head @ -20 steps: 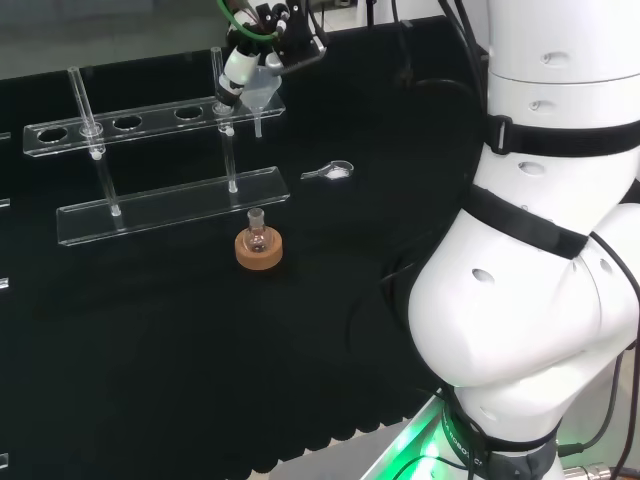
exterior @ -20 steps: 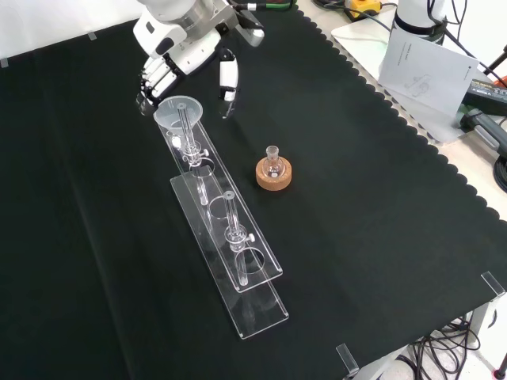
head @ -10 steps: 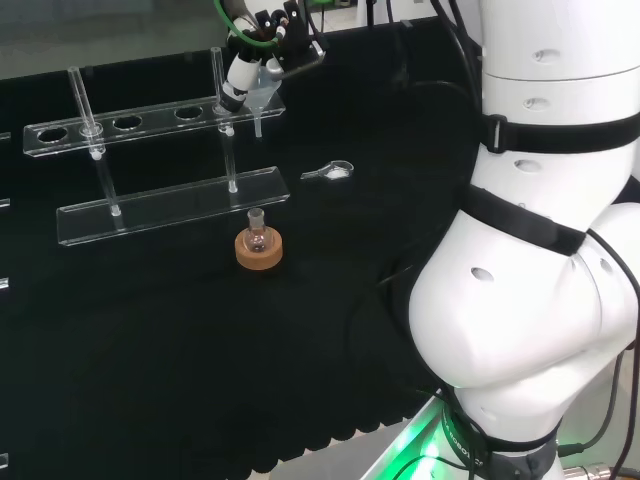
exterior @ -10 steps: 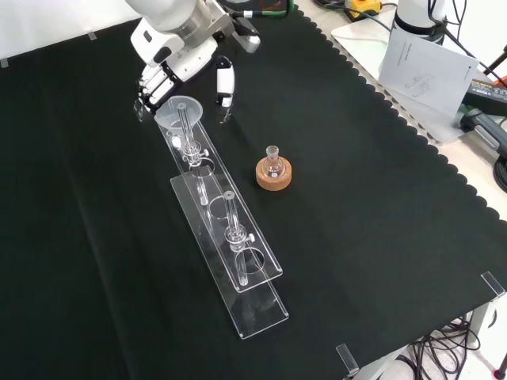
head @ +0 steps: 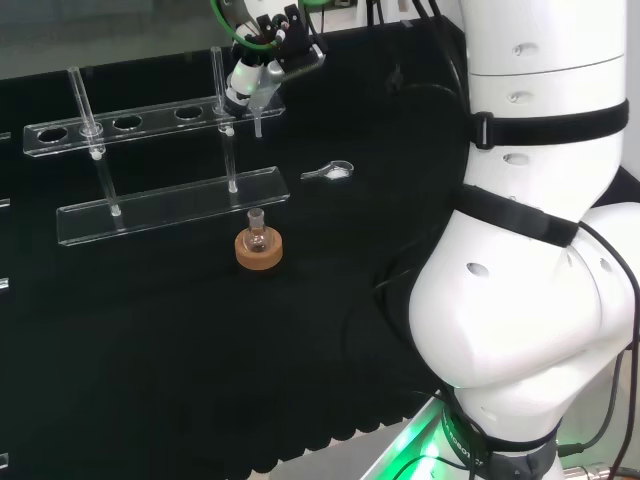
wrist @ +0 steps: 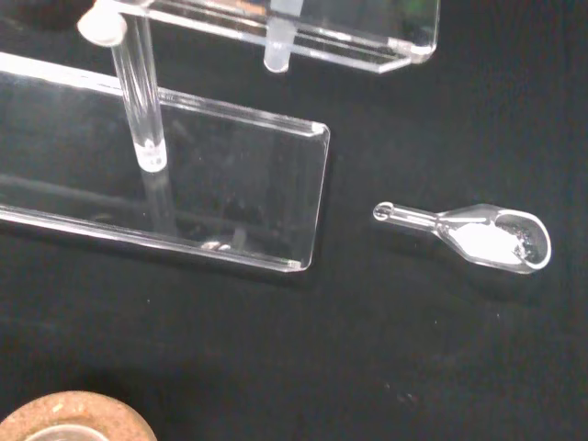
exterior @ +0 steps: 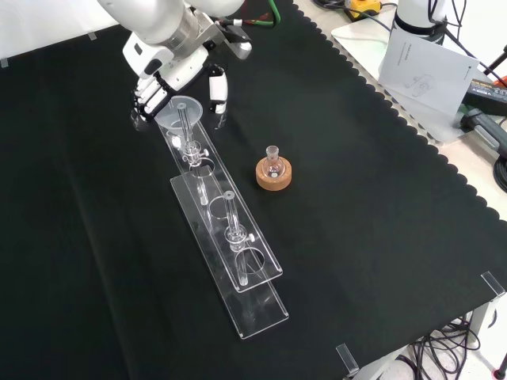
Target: Pick up the funnel from the transparent funnel stand.
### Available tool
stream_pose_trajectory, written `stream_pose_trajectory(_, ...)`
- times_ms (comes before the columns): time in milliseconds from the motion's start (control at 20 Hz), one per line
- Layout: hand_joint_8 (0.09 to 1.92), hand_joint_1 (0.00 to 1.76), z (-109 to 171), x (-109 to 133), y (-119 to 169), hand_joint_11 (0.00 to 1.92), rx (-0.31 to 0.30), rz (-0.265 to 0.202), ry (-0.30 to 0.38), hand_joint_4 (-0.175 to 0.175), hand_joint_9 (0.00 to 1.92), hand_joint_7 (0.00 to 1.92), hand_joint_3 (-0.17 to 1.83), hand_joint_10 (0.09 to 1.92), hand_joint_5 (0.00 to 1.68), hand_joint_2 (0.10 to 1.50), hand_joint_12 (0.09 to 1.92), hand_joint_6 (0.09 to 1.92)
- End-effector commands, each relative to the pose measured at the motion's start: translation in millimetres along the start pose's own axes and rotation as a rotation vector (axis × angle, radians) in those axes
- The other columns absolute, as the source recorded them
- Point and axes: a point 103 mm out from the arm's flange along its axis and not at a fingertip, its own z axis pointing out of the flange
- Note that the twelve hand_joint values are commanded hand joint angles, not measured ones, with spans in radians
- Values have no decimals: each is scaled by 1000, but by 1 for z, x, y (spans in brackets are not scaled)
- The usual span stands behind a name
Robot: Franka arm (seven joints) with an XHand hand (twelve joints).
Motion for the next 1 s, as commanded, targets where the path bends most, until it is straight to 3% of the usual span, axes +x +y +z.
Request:
stream_pose_trajectory(50, 548, 601, 5, -2, 3, 327, 23, 9, -1, 30, 155, 0, 253, 829, 132, 722, 1501, 87)
stream_pose_trajectory(300, 631, 560, 4, -4, 1, 319, -26, 30, -17, 24, 313, 43, 288, 762, 172, 744, 1501, 87)
stream_pose_trajectory(450, 689, 553, 3, -4, -1, 360, -86, 49, -51, 3, 547, 231, 322, 680, 281, 773, 1443, 87)
stream_pose_trajectory(650, 712, 576, 1, -4, -4, 454, -120, 74, -80, -22, 826, 479, 370, 602, 445, 807, 1345, 87)
stream_pose_trajectory(1000, 730, 642, -20, -5, -21, 541, -176, 88, -92, -38, 979, 614, 409, 596, 511, 836, 1296, 87)
